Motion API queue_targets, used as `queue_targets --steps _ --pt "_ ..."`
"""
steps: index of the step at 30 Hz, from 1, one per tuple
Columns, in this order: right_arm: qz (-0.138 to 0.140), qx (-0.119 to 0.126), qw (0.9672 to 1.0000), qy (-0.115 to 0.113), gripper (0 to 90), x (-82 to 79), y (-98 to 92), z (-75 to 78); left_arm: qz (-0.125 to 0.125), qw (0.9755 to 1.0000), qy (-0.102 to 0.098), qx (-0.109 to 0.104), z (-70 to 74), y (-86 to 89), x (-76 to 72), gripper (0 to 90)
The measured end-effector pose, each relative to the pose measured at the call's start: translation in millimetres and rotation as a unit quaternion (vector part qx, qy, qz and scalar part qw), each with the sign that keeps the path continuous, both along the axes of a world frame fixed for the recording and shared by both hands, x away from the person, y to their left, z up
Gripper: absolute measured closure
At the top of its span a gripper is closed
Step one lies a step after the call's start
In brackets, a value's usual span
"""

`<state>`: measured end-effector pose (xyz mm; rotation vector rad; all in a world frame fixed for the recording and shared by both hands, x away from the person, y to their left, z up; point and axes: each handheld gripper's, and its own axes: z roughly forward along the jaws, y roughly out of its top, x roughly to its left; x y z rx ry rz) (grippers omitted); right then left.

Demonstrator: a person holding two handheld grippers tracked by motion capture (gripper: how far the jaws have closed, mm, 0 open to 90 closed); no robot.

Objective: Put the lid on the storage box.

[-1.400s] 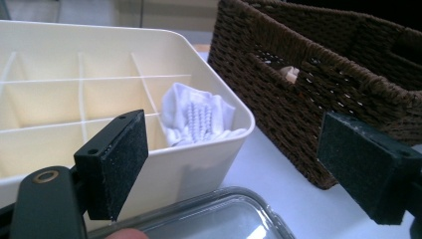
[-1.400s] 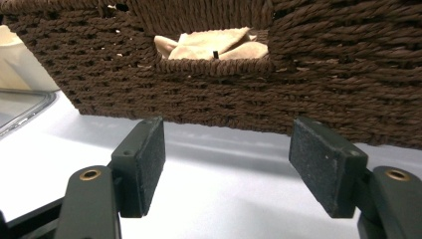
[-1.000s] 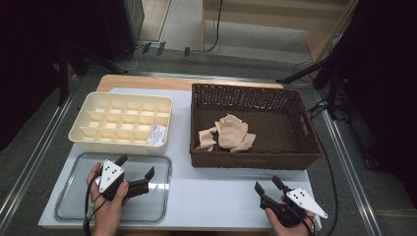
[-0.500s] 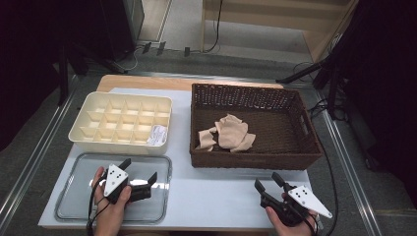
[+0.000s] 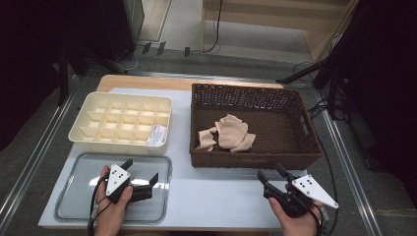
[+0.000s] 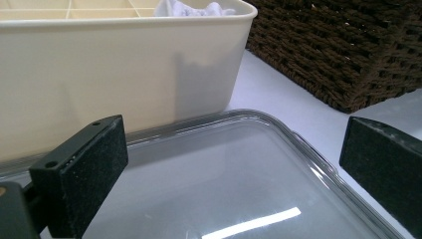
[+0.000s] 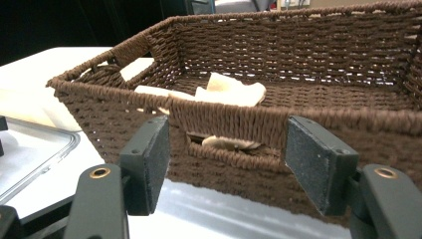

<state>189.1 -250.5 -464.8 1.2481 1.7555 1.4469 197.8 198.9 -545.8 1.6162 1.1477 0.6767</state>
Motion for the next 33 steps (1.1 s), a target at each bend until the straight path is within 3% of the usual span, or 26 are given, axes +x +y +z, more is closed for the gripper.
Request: queue_targets --steps 13,33 --pt "0.008 -0.016 0.9998 -0.005 35.4 28.6 9.2 23.3 0.000 1.0000 0.002 0.000 -0.2 -0.4 0.0 0.0" --pt "0.005 -0.037 0.9993 0.009 35.7 78.0 32.5 32.7 -0.003 1.0000 0.005 -0.004 -0.2 0.3 0.5 0.0"
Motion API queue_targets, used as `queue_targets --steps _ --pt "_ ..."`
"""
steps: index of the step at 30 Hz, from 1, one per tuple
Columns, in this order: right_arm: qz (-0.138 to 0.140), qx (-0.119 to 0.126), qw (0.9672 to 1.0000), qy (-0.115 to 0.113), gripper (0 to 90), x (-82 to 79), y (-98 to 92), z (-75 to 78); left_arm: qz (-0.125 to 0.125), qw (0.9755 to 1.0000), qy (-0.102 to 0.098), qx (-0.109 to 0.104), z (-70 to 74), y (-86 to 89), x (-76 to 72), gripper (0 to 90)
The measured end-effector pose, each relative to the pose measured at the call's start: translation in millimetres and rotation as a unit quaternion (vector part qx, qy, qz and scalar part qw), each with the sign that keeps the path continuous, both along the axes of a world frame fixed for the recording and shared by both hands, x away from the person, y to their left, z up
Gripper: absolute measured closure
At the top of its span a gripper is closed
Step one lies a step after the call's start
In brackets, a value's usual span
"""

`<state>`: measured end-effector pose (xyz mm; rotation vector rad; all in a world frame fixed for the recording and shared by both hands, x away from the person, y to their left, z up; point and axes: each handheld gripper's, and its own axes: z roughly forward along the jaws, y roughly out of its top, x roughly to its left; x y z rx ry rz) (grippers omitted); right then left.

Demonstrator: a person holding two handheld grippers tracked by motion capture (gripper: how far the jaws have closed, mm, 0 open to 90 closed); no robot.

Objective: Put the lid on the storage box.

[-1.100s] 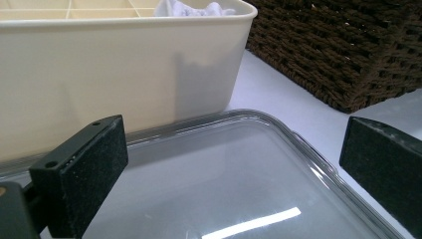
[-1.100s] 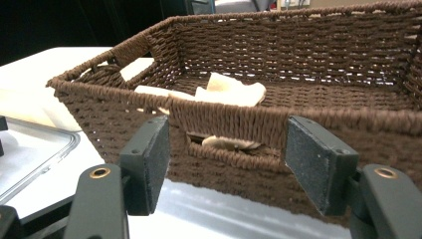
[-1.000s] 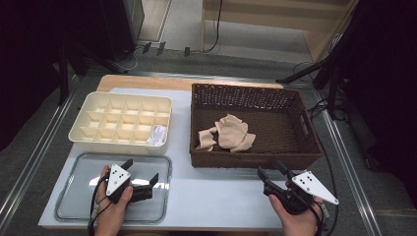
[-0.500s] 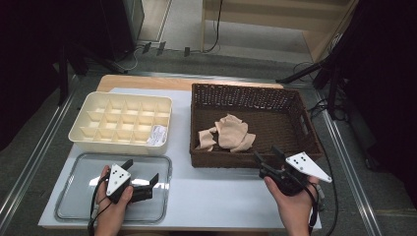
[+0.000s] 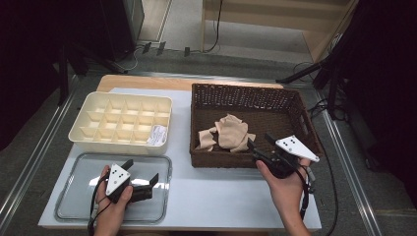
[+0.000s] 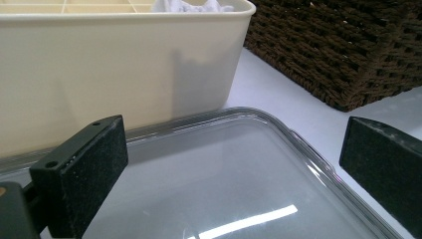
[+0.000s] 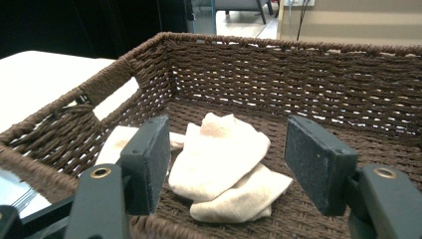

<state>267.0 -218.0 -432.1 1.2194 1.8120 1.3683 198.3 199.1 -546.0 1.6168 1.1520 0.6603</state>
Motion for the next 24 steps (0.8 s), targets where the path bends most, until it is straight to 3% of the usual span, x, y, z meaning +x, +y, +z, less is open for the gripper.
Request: queue_targets --steps 7,18,22,24 --pt "-0.001 -0.007 0.9999 0.007 39.6 17.9 4.1 2.4 -0.002 1.0000 0.000 0.000 -0.1 -0.3 0.0 0.0" --pt "-0.025 -0.030 0.9990 0.020 44.3 43.6 9.5 8.6 -0.001 1.0000 0.001 0.002 -0.1 -0.6 -0.2 0.0" --pt "-0.027 -0.027 0.9989 0.029 45.5 54.5 10.0 5.4 -0.001 1.0000 0.001 0.003 -0.1 -0.8 -0.2 0.0" --pt "-0.034 -0.038 0.9982 0.033 47.3 59.3 10.4 3.4 -0.001 1.0000 0.002 0.003 -0.1 -0.9 -0.1 0.0"
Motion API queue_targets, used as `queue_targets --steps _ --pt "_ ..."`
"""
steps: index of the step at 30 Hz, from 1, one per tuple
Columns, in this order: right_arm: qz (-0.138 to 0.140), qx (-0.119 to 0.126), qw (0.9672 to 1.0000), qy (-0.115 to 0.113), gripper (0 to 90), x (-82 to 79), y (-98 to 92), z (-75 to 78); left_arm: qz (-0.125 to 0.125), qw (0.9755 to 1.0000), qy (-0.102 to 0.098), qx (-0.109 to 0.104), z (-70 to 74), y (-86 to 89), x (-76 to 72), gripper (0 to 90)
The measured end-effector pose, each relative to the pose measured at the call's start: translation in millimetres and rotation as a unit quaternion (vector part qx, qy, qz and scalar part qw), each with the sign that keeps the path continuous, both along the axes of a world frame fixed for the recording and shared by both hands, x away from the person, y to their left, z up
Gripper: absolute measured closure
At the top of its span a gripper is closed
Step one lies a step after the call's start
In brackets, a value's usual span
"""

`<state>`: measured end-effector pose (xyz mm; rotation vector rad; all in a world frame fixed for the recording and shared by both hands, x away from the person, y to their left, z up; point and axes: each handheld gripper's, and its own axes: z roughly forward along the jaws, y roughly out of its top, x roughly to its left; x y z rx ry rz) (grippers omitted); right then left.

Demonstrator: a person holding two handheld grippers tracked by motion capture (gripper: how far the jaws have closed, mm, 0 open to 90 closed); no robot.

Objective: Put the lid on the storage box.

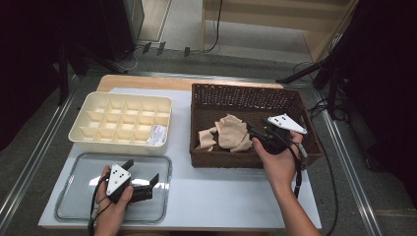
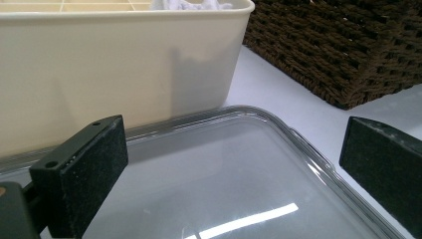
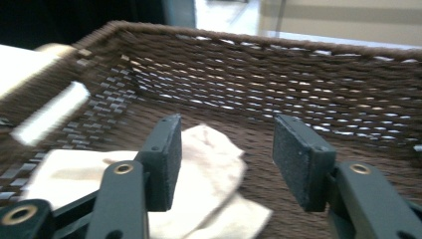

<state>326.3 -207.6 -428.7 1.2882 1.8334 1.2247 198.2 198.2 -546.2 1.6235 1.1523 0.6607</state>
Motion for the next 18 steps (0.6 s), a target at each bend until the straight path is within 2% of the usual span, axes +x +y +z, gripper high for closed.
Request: queue_targets --steps 1,7,10,11,15,18 --pt "-0.005 -0.008 1.0000 -0.002 48.3 2.4 0.2 -0.5 0.000 1.0000 0.000 0.000 -0.1 -0.1 0.0 0.0" --pt "-0.003 -0.006 0.9999 0.013 49.2 15.2 3.7 0.2 -0.001 1.0000 0.000 -0.001 -0.1 0.0 0.0 0.0" --pt "0.000 -0.007 0.9996 0.029 50.3 21.6 5.6 -2.8 -0.001 1.0000 0.001 -0.001 -0.1 0.1 0.1 0.0" --pt "0.003 -0.006 0.9990 0.044 51.8 24.7 6.6 -3.8 -0.001 1.0000 0.001 -0.001 -0.1 0.1 0.1 0.0" --pt "0.007 0.004 0.9984 0.057 52.8 32.7 10.4 -4.8 -0.002 1.0000 0.001 0.000 -0.1 -0.1 0.2 0.0" --pt "0.008 -0.009 0.9973 0.072 54.2 39.4 15.0 -9.1 -0.002 1.0000 0.002 -0.001 -0.1 0.0 0.2 0.0"
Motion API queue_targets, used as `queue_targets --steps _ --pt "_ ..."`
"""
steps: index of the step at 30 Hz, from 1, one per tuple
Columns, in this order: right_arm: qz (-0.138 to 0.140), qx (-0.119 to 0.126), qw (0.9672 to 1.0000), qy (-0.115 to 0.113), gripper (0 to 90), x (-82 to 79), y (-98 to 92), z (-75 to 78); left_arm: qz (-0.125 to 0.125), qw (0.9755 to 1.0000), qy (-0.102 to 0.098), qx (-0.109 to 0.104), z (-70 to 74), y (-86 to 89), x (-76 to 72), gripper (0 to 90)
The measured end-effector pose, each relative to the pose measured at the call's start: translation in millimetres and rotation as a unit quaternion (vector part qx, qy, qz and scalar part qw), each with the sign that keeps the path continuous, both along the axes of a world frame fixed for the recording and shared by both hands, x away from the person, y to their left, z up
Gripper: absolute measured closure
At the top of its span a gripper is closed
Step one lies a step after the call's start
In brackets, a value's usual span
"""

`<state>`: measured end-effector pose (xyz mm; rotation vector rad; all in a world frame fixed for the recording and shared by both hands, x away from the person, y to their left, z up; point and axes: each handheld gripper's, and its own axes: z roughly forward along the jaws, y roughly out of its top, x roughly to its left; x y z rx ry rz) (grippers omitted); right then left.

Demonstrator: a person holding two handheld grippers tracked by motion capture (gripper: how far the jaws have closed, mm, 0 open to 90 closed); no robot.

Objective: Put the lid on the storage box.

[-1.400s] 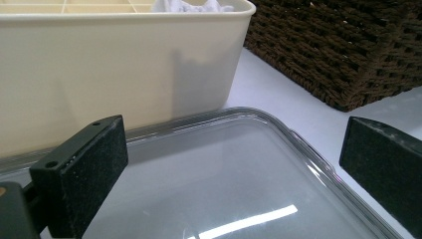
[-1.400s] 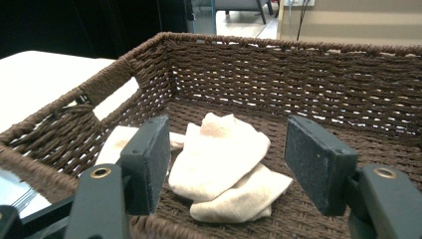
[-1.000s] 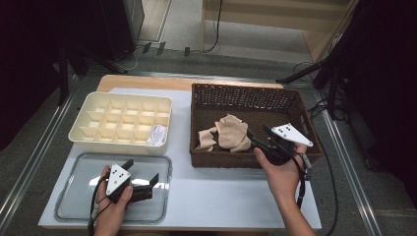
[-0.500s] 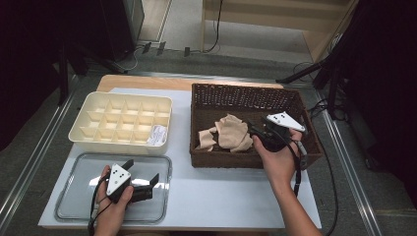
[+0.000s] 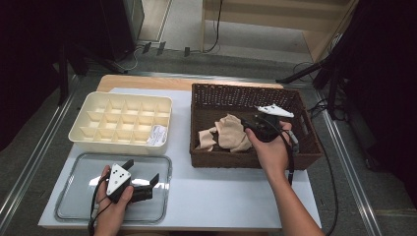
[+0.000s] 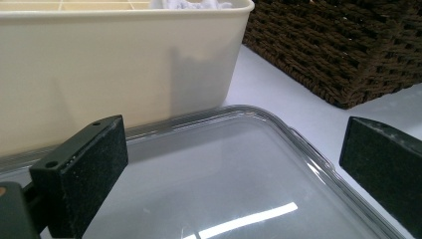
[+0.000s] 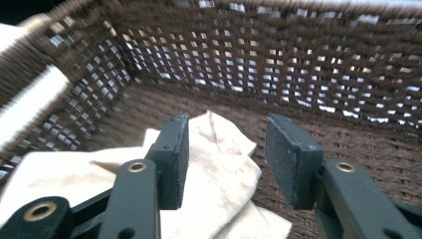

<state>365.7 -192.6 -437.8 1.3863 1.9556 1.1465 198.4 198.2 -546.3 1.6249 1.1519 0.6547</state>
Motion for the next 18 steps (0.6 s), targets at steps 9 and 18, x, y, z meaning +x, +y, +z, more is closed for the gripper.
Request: queue_targets --steps 9,18 --pt "-0.026 -0.007 0.9982 0.053 57.1 13.6 7.8 -9.6 -0.001 1.0000 -0.001 0.000 0.0 0.1 -0.3 0.0" --pt "-0.047 -0.002 0.9930 0.108 57.9 23.4 11.5 -18.3 -0.002 1.0000 0.000 -0.001 -0.1 0.1 -0.4 0.0"
